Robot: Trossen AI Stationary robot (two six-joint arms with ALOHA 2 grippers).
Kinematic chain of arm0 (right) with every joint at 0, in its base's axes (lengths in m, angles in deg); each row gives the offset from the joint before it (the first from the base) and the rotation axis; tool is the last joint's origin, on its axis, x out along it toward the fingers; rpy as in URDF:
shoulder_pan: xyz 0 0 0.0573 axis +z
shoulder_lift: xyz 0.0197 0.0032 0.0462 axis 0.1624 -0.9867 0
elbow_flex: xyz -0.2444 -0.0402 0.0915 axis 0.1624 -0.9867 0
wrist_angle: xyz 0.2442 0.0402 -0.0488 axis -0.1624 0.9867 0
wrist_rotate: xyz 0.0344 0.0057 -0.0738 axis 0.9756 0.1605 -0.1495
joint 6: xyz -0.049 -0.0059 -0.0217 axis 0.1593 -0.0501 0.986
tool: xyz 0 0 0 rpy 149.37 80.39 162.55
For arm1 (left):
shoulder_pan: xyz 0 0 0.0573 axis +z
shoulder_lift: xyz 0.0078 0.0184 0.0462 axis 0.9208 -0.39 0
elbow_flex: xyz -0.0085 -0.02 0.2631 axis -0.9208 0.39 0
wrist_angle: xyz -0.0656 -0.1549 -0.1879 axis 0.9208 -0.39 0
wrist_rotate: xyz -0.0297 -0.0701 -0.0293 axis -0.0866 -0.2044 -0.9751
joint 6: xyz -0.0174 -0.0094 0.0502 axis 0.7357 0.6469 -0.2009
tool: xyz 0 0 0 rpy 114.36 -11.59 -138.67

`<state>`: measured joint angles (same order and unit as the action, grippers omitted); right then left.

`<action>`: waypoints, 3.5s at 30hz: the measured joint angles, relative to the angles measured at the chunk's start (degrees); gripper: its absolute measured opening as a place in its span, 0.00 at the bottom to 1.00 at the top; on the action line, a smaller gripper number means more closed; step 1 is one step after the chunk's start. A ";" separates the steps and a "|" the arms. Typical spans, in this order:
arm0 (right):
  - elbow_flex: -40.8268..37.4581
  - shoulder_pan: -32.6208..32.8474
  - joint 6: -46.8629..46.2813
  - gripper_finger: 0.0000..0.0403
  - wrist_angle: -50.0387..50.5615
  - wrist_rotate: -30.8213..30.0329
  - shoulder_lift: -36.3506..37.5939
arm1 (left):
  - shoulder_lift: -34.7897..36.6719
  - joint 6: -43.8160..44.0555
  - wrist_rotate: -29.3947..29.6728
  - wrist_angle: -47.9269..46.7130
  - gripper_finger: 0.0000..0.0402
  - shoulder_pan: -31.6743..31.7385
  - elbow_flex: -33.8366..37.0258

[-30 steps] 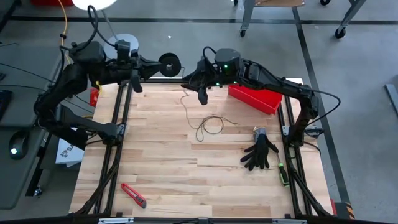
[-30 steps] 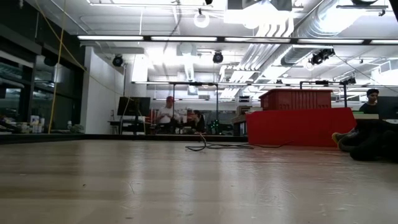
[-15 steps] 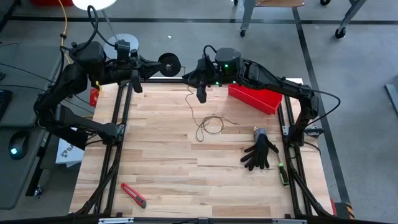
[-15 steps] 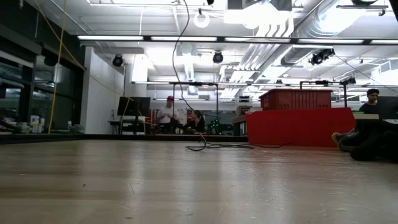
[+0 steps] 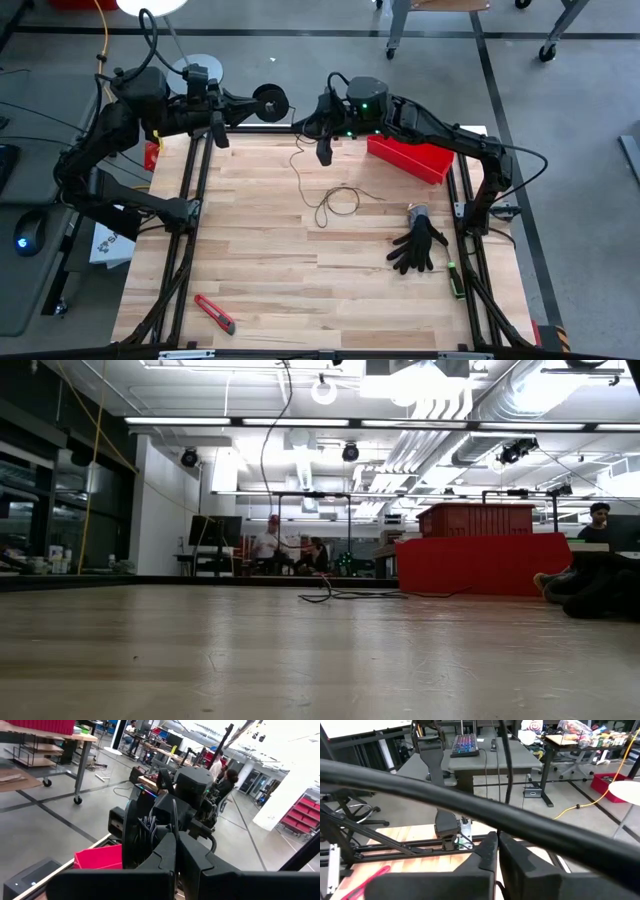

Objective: Coil cords
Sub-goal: Coil the black wire on the spool

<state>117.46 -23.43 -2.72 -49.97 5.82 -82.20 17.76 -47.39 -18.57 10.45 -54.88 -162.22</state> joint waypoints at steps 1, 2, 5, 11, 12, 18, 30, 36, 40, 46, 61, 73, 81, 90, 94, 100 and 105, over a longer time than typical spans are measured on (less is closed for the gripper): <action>0.00 0.12 -0.17 0.01 0.00 0.26 0.00 | 0.00 0.00 -0.01 0.00 0.00 0.16 0.00; 0.00 0.28 -0.46 0.01 0.00 0.36 0.00 | 0.00 0.07 0.02 0.00 0.00 0.28 0.00; 0.00 1.04 -1.36 0.00 -0.26 0.42 0.00 | 0.00 1.09 0.16 0.27 0.00 0.91 0.00; -0.16 4.30 -1.51 0.00 -5.96 -0.23 -0.50 | 0.00 11.85 0.02 2.61 0.00 2.86 -0.26; -0.18 4.80 -1.61 0.00 -7.45 -0.23 -0.66 | -0.03 14.97 -0.31 3.27 0.00 3.13 -0.26; -0.21 7.67 -1.65 0.00 -21.46 -0.53 -4.20 | -0.81 34.97 -4.84 6.39 0.00 4.08 -0.28; -0.26 8.64 -6.22 0.00 -49.03 -2.82 -12.31 | -1.42 57.53 -9.05 6.17 0.00 -1.43 -0.31; -0.26 8.68 -7.50 0.00 -55.74 -2.60 -14.27 | -1.36 58.80 -10.54 4.56 0.00 -2.84 -0.33; 0.72 8.33 -7.95 0.00 -55.30 -0.45 -14.44 | -0.48 54.30 -7.82 -0.04 0.00 -2.69 -0.37; 1.88 8.61 -9.30 0.00 -53.40 1.53 -14.34 | 0.42 47.87 -4.32 3.71 0.00 1.71 -0.35; 1.90 8.92 -6.61 0.00 -53.71 -0.25 -14.32 | -2.48 54.14 -8.88 7.18 0.00 1.28 -0.31; 1.86 8.83 -5.38 0.00 -55.43 -0.76 -14.32 | -2.59 58.49 -10.64 5.33 0.00 -1.48 -0.36; 1.86 6.85 -2.43 0.00 -54.94 0.29 -14.32 | -0.76 61.48 -15.34 1.30 0.00 -3.32 -0.33; 1.86 4.04 -1.72 0.00 -51.05 6.21 -14.32 | 2.48 57.81 -17.12 -9.12 0.00 -3.56 -0.35; 1.88 2.85 -0.56 0.00 -48.58 7.20 -14.25 | 4.10 53.98 -16.58 -16.25 0.00 -3.02 -0.20; 1.92 0.74 -0.16 0.00 -45.40 6.54 -14.21 | 5.66 47.13 -16.37 -25.72 0.00 -2.73 -0.20; 1.92 -0.14 -0.40 0.00 -41.25 9.12 -14.19 | 5.75 38.94 -13.51 -27.76 0.00 -2.69 -0.24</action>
<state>119.38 -23.58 -3.12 -91.22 14.94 -96.38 23.51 -8.45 -32.08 -17.31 -57.57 -162.46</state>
